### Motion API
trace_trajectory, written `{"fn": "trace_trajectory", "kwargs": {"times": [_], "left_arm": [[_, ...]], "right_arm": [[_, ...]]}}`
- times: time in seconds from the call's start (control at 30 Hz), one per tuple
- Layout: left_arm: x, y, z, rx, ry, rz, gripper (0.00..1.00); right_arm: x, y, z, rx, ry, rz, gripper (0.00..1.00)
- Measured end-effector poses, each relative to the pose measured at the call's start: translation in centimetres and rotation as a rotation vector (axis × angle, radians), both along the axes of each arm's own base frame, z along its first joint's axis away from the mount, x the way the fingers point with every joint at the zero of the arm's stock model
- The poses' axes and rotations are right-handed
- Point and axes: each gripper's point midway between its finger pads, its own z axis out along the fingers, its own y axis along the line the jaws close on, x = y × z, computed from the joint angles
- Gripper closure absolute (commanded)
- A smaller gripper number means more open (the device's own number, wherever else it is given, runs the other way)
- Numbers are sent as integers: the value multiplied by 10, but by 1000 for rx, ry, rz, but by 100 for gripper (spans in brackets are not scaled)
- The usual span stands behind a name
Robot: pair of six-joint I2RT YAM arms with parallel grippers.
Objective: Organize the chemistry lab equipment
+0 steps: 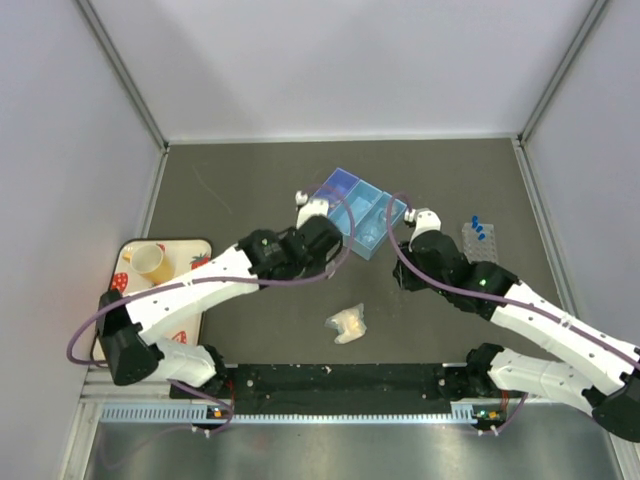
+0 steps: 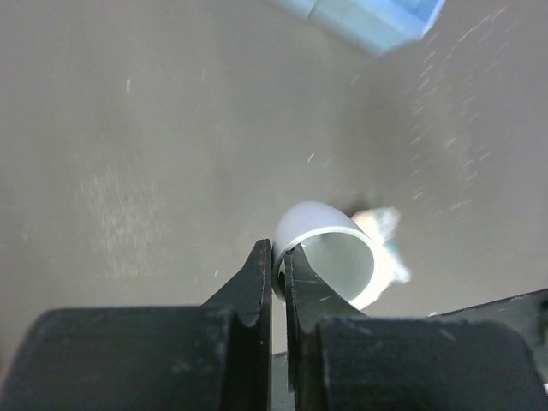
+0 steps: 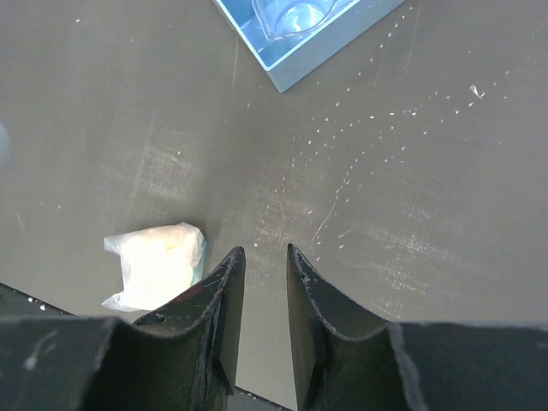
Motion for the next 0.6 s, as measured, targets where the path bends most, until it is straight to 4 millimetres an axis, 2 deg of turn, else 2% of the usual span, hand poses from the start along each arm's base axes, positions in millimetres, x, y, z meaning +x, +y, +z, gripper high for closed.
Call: {"fn": "trace_trajectory", "kwargs": {"times": [0.1,0.2,0.27,0.37,0.43,0.6], "left_arm": [[32,-19,49,-51,-86,-17,100],[68,-29,77,-67,-140,-8,100],[92,-35,84,-67,-148,-3,100],[128,-51,77,-64,-124,-22,100],[143,-52,68,-58,-100,-19,100],[184,-76,30,-87,-14,-47,100]], "right_arm": [[2,-2,1,-5,-10,-15,75],[4,-6,5,2,-27,-38,75],[5,-9,12,18,-49,-56,75],[5,-12,19,39,-69,-72,74],[5,-12,19,49,-67,-83,73],[4,-13,14,56,-54,-104,55]]}}
